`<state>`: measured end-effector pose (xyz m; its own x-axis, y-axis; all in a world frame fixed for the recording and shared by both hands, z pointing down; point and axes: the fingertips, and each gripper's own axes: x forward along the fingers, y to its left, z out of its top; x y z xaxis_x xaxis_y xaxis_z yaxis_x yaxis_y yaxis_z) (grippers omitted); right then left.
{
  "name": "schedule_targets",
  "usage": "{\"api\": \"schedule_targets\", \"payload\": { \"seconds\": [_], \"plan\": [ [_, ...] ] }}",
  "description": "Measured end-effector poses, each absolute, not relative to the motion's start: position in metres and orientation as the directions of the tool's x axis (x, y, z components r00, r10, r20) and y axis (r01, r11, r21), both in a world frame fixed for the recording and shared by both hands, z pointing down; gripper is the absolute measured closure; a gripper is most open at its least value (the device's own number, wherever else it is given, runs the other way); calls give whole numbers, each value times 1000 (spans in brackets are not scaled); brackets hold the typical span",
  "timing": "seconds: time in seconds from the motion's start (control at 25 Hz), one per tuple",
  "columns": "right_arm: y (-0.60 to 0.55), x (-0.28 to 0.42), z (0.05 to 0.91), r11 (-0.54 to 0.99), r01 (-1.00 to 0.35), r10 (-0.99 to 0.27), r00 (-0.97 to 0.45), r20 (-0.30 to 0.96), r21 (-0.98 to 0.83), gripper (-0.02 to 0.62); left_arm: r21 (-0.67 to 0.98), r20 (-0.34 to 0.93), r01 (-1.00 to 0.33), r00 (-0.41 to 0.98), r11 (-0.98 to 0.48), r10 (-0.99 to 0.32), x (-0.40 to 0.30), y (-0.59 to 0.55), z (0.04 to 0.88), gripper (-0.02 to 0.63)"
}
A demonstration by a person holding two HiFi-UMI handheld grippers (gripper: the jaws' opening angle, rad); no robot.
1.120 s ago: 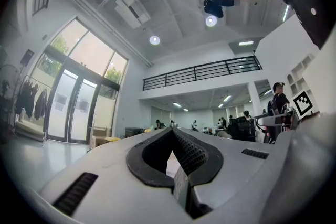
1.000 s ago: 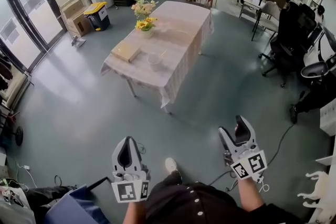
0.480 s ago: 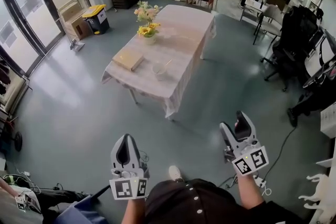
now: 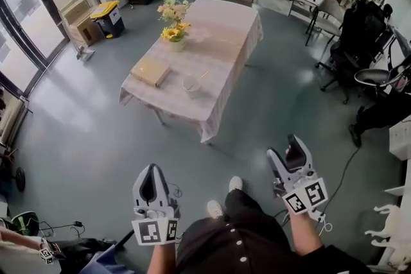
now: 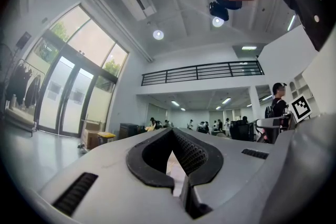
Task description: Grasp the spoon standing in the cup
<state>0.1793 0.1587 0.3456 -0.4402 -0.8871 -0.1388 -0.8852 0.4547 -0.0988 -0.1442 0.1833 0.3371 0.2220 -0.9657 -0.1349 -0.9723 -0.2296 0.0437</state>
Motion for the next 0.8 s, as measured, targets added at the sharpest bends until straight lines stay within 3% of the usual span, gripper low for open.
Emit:
{"api": "schedule_targets", "payload": {
  "seconds": [0.8],
  "plan": [
    [-41,161,357,551,-829,-833,-539,-126,-96,308,35,-141,-979,194,-200,-971,-132,5,342,597]
  ]
}}
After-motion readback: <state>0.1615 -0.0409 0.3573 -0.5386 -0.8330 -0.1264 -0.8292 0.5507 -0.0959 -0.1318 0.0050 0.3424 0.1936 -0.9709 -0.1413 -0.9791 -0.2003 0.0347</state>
